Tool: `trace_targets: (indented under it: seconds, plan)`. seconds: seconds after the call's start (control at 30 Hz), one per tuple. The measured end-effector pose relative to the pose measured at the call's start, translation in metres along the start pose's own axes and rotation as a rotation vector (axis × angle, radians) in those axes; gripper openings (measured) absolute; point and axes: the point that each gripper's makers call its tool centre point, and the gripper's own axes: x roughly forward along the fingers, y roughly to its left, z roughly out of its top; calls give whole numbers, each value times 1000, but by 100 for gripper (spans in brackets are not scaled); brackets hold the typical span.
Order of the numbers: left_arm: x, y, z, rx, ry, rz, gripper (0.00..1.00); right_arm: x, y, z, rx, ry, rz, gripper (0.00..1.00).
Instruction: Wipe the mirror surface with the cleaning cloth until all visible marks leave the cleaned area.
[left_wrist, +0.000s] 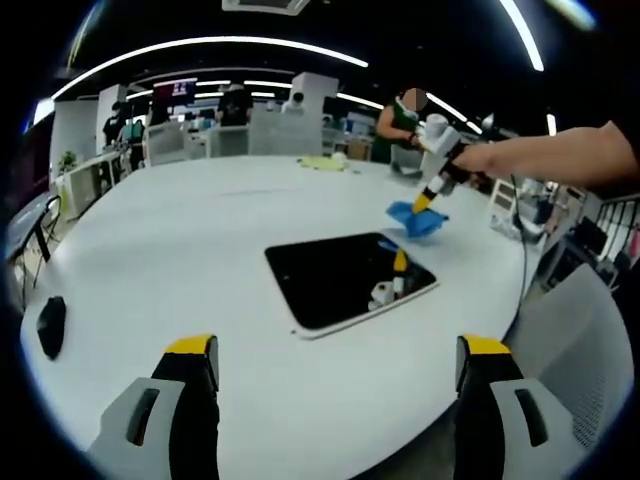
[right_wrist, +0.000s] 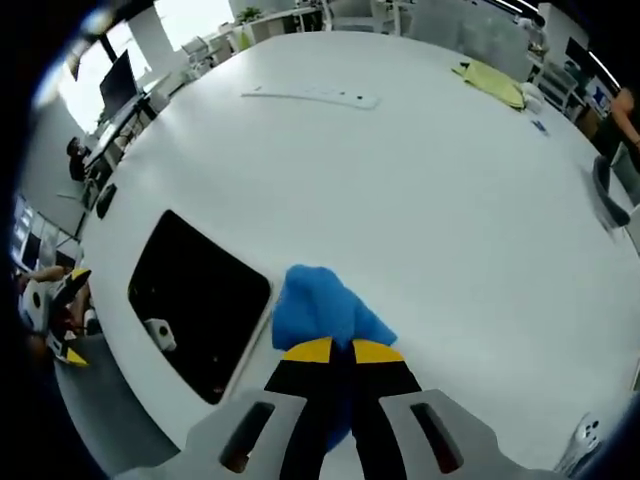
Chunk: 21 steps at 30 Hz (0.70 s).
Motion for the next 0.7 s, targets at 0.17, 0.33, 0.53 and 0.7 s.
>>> trace_targets:
  seconds: [0.17, 0.33, 0.53, 0.7]
  plan:
    - [0, 0, 0, -3, -2, -1, 99, 7, 12, 3, 2, 8, 19, 0]
    - [0, -1, 0, -4, -1, -2, 99, 16, 19, 8, -4, 14, 26, 0]
    - [0, -1, 0, -5, 1, -4, 99, 25, 28, 9, 19, 30, 31, 0]
    - [0, -1, -1, -4, 3, -6, 99, 33, 41, 8, 33, 40, 49, 0]
